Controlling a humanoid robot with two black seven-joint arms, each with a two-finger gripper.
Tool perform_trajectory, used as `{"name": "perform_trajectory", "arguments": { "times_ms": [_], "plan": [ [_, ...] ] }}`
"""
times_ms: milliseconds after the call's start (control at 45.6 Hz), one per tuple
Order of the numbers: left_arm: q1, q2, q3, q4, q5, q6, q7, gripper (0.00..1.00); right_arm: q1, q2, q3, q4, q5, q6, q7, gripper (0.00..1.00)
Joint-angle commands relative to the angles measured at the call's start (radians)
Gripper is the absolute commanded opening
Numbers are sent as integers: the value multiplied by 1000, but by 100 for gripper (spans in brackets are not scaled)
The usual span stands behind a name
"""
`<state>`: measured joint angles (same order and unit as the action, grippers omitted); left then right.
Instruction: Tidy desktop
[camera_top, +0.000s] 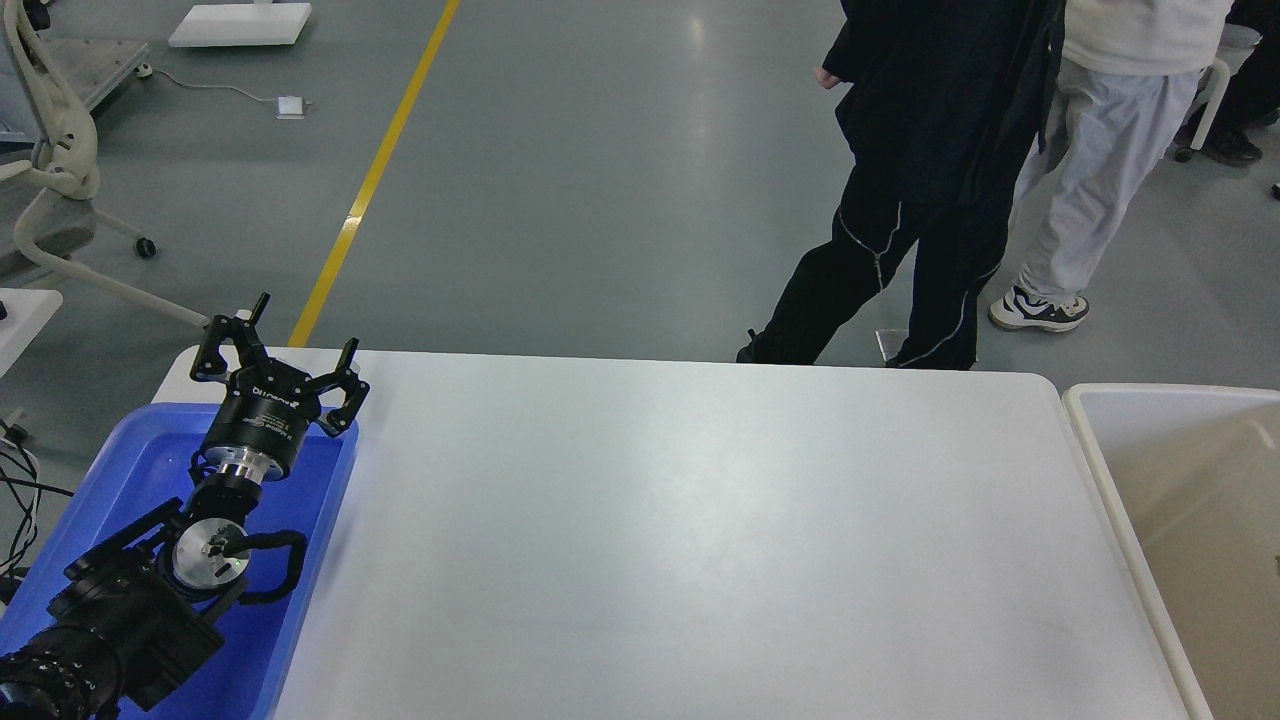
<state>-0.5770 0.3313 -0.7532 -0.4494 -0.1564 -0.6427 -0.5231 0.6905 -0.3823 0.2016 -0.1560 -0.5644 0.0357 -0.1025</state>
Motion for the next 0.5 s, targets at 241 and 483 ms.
{"name": "perform_trajectory", "arguments": {
  "times_ms": [241, 483],
  "plan": [
    [0, 0, 0, 0, 0, 0, 0, 100, 21, -32, 22, 96, 4, 7, 0, 99],
    [0, 0, 0, 0, 0, 1, 0, 100, 158, -165, 96, 274, 32, -8, 3, 99]
  ]
}}
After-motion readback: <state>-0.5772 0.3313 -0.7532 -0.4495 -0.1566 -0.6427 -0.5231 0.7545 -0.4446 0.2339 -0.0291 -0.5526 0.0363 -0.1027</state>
